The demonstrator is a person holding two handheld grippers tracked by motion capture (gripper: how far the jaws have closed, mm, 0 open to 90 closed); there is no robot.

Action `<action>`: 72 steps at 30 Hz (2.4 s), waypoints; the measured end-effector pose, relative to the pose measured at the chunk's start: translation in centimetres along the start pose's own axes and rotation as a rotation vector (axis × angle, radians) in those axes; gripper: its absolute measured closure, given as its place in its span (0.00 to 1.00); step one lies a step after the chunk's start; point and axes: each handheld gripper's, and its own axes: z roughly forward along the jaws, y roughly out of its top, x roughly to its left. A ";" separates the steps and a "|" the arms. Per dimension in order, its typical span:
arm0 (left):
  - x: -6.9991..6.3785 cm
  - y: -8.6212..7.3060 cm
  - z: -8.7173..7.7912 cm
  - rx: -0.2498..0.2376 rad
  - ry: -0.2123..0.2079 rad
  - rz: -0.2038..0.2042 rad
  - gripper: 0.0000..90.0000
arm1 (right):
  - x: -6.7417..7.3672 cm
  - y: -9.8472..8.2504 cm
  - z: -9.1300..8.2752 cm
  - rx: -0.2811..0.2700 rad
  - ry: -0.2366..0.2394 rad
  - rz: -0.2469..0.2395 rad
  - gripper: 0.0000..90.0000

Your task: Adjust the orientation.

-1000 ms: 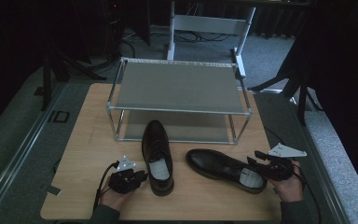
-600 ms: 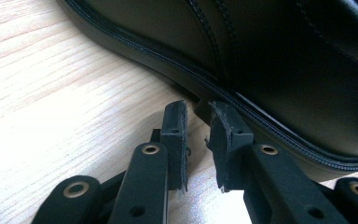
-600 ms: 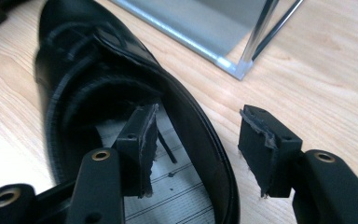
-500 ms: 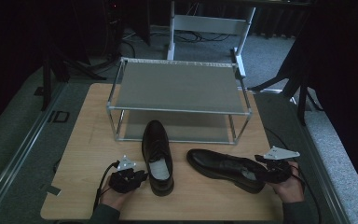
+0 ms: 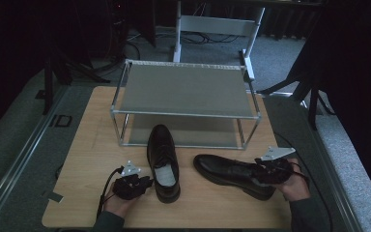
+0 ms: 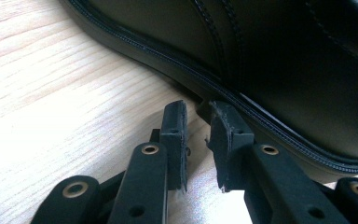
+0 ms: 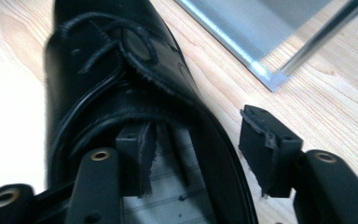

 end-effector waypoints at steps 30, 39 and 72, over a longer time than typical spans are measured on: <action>2.4 2.1 0.1 -0.065 0.116 -0.026 0.82 | -0.5 2.1 1.6 -0.158 -0.069 0.118 0.91; 2.6 3.4 1.8 -0.034 0.116 0.033 0.89 | -1.4 2.5 2.6 -0.156 -0.100 0.194 0.91; -5.9 4.3 5.3 0.004 -0.080 0.167 0.94 | 0.6 2.0 1.7 -0.131 -0.020 0.106 0.90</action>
